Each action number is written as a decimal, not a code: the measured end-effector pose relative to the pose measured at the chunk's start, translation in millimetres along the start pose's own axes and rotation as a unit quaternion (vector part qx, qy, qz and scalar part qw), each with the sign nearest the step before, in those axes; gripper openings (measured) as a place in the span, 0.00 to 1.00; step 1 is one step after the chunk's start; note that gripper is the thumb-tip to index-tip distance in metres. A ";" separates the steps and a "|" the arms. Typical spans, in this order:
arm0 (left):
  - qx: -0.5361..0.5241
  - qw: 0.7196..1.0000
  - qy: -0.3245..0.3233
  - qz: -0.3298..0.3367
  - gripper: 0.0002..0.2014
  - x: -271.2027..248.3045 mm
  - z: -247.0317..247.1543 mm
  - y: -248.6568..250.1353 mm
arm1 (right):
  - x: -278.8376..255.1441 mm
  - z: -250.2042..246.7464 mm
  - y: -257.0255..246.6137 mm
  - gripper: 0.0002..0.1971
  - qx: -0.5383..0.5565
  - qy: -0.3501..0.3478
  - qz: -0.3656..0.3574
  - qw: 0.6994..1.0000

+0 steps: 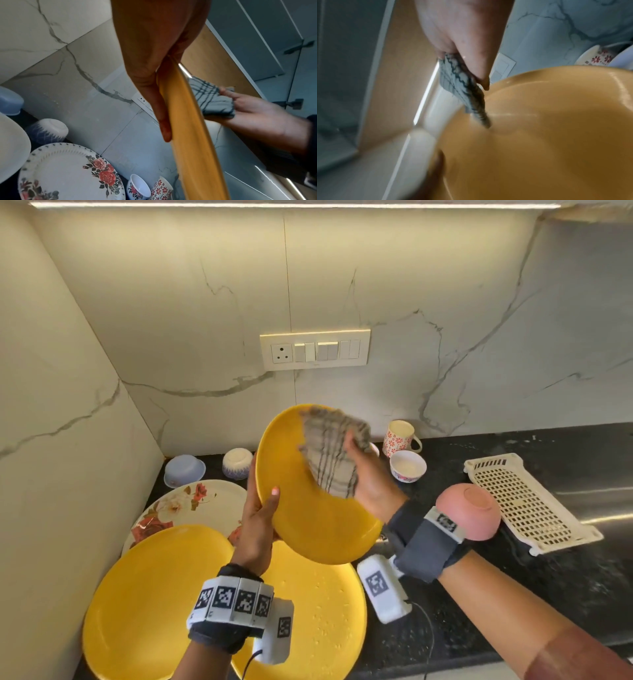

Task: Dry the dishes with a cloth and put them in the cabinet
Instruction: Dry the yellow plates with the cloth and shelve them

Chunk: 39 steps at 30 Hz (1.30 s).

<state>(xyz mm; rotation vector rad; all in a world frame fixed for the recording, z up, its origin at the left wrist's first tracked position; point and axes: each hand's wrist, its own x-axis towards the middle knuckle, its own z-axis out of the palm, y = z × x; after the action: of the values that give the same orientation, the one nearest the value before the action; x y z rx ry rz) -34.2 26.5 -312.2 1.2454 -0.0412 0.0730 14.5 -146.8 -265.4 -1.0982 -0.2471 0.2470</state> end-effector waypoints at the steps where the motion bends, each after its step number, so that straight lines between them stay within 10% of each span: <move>1: 0.000 1.000 0.004 0.007 0.24 -0.8 -4.0 1.2 | 5.3 -0.9 -15.8 0.32 0.053 0.023 -0.025 0.998; 5: 0.033 0.999 -0.027 0.024 0.38 -0.6 -12.3 10.0 | 29.1 7.7 -60.1 0.25 -0.178 0.101 -0.197 0.959; 8: 0.081 0.993 -0.041 0.072 0.34 -2.0 -4.3 16.9 | 50.3 18.7 -54.4 0.26 -0.479 0.004 -0.278 0.833; 12: 0.127 0.987 0.002 0.102 0.29 -5.4 1.6 22.6 | 59.1 16.0 -39.1 0.37 -0.709 -0.098 -0.185 0.673; 21: 0.233 0.961 0.023 0.149 0.20 -12.2 3.4 33.2 | 73.6 16.0 -77.4 0.34 -0.719 -0.175 -0.126 0.661; 29: 0.202 0.954 0.053 0.214 0.22 -10.6 2.8 52.3 | 65.8 -40.0 -69.2 0.24 -0.476 0.039 -0.053 0.877; 39: 0.191 0.939 0.118 0.261 0.21 1.1 20.4 46.2 | 7.4 -86.7 13.4 0.25 -0.131 0.232 0.143 0.953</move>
<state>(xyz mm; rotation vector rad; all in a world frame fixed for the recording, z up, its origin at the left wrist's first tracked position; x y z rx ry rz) -36.5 21.9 -262.0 1.5785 -0.1556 0.7198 47.9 -211.8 -314.5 -1.4219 0.3118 0.2089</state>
